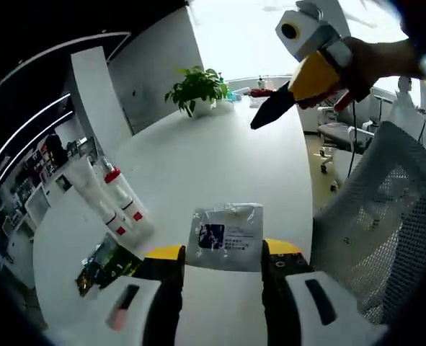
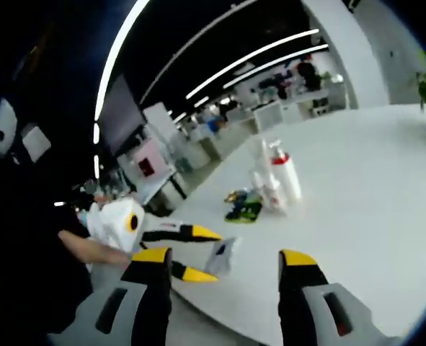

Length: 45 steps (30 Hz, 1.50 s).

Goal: Arrange the skincare products in the storage area until every visible bottle or jar stands upright without overlapping.

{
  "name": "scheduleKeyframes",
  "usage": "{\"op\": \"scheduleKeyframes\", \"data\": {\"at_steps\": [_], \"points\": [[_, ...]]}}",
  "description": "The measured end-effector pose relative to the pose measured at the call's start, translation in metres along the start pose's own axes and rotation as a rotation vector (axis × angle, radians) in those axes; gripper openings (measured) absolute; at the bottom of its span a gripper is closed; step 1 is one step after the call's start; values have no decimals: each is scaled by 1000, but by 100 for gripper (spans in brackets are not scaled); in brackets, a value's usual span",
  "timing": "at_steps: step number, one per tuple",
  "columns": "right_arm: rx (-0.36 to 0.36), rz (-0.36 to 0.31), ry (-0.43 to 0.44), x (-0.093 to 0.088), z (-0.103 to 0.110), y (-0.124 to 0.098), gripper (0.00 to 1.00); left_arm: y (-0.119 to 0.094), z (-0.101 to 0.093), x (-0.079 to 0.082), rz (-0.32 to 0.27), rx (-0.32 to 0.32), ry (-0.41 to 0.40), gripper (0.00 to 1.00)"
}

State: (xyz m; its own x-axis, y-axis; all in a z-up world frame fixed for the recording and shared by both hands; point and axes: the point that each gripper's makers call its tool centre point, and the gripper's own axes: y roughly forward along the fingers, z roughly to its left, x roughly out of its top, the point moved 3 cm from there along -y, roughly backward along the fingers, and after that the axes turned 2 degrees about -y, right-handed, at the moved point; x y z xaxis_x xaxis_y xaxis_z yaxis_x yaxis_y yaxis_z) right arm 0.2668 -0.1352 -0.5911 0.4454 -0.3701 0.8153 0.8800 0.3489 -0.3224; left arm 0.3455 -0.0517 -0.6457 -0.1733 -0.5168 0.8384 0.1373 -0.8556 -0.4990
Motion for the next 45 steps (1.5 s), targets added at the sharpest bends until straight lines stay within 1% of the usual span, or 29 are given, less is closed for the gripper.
{"op": "scheduleKeyframes", "data": {"at_steps": [2,4,5,9,11,14,16,18,20,21,23,25,29,34,39,40,41,43,44,45], "points": [[21,5,3,5,4,10,60,-8,9,9,-21,31,-7,47],[39,23,-33,9,9,21,60,-18,18,20,-49,60,-9,47],[56,32,-32,11,13,28,60,-24,23,27,-70,78,-11,47],[133,8,6,22,28,49,57,-42,34,43,-106,133,13,47],[154,1,20,27,33,60,53,-52,38,51,-124,160,31,47],[196,-11,48,33,43,73,45,-62,41,57,-137,182,48,47],[227,-20,54,37,50,80,41,-66,42,57,-134,196,65,47],[248,-17,53,39,56,86,37,-72,45,57,-133,217,80,47],[269,-3,55,39,61,91,31,-76,48,55,-131,231,78,47],[287,5,53,39,64,92,28,-78,49,55,-132,239,77,47],[308,22,74,38,69,95,18,-81,52,54,-129,250,75,47],[320,28,75,38,71,98,11,-83,55,53,-129,264,71,47],[337,32,86,40,75,101,6,-86,60,53,-126,283,66,47],[358,38,86,45,79,104,0,-88,64,51,-122,297,57,47],[360,63,85,46,80,105,0,-88,66,51,-119,293,44,47],[365,68,78,46,80,104,0,-88,65,52,-122,287,42,47],[369,80,52,47,80,103,0,-89,64,52,-120,281,41,47],[372,99,14,47,80,102,0,-90,62,51,-121,248,37,48],[388,108,2,49,82,100,0,-91,60,52,-125,216,29,51],[399,108,-11,51,83,99,0,-93,58,52,-139,183,-2,53]]}}
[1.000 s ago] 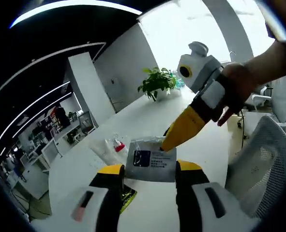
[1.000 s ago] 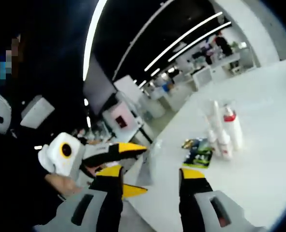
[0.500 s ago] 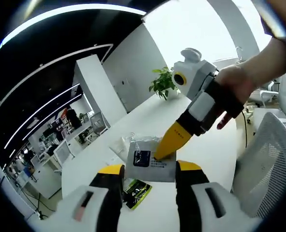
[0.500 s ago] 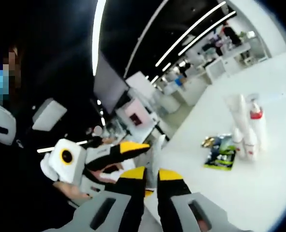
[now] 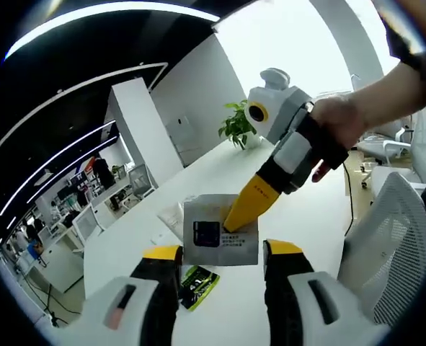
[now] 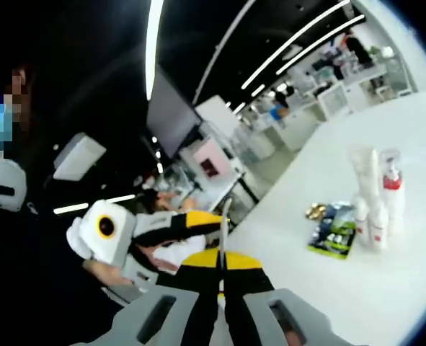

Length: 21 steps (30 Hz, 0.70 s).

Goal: Arrange the skincare products in the storage area until every visible bottle or jar stands upright without overlapping.

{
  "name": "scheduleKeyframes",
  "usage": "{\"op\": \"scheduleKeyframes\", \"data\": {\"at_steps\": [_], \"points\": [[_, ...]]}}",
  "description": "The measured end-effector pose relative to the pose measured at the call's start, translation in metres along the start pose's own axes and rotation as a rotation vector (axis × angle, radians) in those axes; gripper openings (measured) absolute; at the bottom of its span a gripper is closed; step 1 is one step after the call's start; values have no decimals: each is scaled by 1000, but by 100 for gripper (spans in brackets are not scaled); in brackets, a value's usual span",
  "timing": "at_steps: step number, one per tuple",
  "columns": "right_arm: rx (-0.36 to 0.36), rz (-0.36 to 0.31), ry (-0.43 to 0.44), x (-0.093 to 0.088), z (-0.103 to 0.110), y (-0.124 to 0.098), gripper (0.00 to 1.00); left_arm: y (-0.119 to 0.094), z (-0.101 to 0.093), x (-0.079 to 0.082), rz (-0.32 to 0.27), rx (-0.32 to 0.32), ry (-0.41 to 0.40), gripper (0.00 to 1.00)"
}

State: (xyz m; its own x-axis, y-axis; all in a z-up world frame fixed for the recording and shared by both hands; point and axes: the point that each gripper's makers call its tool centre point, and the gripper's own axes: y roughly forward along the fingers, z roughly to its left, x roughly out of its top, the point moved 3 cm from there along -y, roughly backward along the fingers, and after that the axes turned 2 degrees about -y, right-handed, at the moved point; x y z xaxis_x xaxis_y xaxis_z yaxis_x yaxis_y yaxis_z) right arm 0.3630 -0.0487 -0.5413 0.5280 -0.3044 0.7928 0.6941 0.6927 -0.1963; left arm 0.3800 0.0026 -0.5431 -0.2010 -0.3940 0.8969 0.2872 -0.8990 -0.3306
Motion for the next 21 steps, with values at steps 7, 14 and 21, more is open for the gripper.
{"op": "scheduleKeyframes", "data": {"at_steps": [7,14,21], "points": [[138,95,-116,12,10,-7,0,-21,5,10,-29,-224,-163,65],[311,230,-237,7,37,-4,0,-32,19,19,-15,-409,-264,56],[391,331,-310,4,49,5,0,-46,22,23,-44,-580,-422,29]]}}
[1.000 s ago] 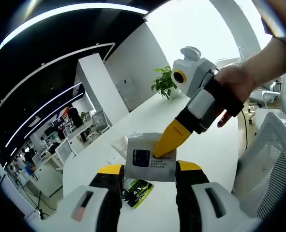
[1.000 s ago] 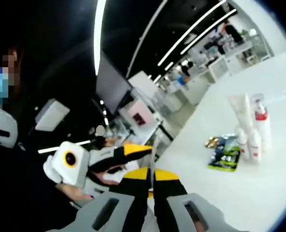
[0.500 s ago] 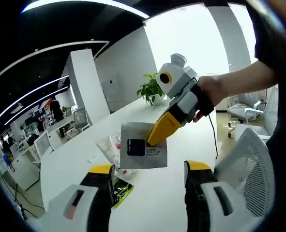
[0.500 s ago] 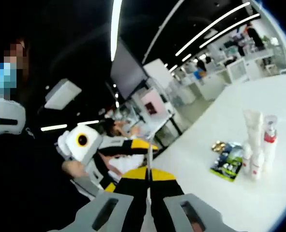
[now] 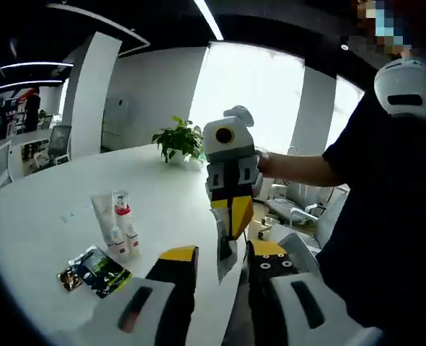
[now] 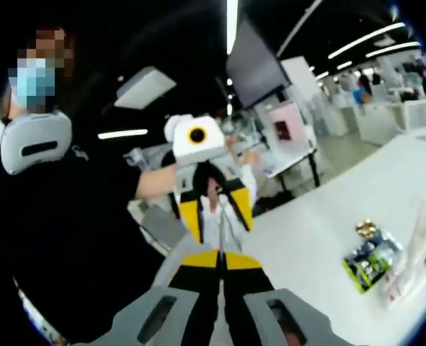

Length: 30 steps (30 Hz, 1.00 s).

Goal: Arrange the skincare products in the storage area until every visible bottle or jar stands upright without overlapping.

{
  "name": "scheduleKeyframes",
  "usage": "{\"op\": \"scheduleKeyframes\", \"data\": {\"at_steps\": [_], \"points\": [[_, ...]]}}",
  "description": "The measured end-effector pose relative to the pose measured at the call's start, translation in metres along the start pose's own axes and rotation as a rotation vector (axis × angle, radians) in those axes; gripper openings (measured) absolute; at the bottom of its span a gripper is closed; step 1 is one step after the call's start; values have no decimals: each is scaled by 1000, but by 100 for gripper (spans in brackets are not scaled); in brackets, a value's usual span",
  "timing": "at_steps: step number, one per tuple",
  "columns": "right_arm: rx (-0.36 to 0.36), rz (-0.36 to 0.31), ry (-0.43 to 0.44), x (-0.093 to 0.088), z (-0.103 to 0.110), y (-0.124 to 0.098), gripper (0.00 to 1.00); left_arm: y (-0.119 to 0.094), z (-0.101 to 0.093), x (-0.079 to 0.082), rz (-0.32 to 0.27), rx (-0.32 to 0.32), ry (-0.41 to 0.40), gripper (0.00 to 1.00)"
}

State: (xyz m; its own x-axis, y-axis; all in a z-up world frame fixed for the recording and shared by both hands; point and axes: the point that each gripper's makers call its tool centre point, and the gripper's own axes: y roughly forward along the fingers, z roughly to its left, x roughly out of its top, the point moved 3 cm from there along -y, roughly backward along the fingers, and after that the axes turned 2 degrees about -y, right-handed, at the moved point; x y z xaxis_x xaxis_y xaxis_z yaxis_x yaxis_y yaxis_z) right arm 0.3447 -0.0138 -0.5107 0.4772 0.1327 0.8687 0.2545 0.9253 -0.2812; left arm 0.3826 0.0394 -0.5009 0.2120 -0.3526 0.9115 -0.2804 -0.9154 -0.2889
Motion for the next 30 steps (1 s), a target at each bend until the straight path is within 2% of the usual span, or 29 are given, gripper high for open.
{"op": "scheduleKeyframes", "data": {"at_steps": [3,6,9,11,13,14,16,18,23,27,29,30], "points": [[17,18,-6,3,1,4,0,-3,-2,-4,27,-28,-22,29],[32,28,-16,5,3,6,0,-4,0,-7,38,-26,-31,26],[32,35,-18,4,3,9,0,-4,1,-8,17,-32,-41,19],[24,48,-21,1,-1,11,0,-3,1,-13,24,-29,-46,15],[4,56,-22,-1,-5,12,0,-2,-3,-16,24,-54,-52,9],[15,60,-14,-2,-5,11,0,-2,-1,-17,22,-42,-55,9],[-10,49,-7,-1,-9,11,0,-3,3,-17,1,-27,-96,8],[-26,23,-6,2,-13,9,0,-3,6,-14,-45,-21,-148,7],[-71,-63,-8,12,-20,5,0,-7,13,-5,-135,-20,-219,6],[-106,-98,23,10,-25,2,4,-12,20,11,-268,-5,-297,6],[-120,-162,49,11,-26,2,2,-15,23,19,-340,-4,-349,6],[-105,-224,74,15,-23,2,2,-16,25,22,-363,-4,-352,6]]}}
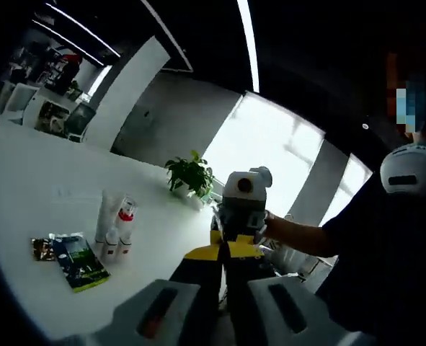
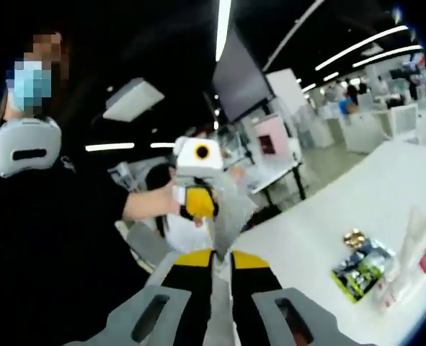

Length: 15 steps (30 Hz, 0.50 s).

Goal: Arrange the skincare products in the storage area until every visible bottle or jar stands upright without overlapping.

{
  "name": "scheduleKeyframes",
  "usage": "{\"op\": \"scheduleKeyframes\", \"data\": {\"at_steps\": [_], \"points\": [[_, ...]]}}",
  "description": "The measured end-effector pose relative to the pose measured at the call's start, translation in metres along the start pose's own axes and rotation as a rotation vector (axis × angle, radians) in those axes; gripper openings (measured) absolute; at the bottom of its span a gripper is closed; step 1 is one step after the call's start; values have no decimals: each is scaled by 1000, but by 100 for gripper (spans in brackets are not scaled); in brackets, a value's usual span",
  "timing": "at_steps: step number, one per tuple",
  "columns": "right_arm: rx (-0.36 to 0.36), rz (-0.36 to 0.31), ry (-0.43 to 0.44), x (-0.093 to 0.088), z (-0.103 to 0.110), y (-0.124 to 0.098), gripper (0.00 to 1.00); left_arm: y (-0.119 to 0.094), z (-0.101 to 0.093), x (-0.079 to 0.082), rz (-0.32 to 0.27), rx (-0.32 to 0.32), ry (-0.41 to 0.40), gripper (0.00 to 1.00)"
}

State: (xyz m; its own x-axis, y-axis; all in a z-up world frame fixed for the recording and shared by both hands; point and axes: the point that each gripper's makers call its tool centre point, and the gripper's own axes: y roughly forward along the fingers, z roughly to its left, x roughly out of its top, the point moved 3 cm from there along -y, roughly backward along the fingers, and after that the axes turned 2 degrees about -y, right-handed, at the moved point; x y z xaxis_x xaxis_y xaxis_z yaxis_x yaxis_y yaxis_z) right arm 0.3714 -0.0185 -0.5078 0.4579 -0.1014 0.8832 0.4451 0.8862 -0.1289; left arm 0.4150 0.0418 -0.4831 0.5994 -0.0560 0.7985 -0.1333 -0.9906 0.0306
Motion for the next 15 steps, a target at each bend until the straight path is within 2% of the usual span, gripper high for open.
{"op": "scheduleKeyframes", "data": {"at_steps": [2,6,13,15], "points": [[-2,-74,52,3,1,-1,1,0,1,1,-11,1,-4,6],[-23,-182,94,13,-2,-3,1,0,1,3,-40,-3,-29,6],[-46,-190,131,16,-8,1,0,0,8,3,-65,7,-61,6],[-30,-199,138,17,-7,2,0,-1,11,3,-68,11,-66,6]]}}
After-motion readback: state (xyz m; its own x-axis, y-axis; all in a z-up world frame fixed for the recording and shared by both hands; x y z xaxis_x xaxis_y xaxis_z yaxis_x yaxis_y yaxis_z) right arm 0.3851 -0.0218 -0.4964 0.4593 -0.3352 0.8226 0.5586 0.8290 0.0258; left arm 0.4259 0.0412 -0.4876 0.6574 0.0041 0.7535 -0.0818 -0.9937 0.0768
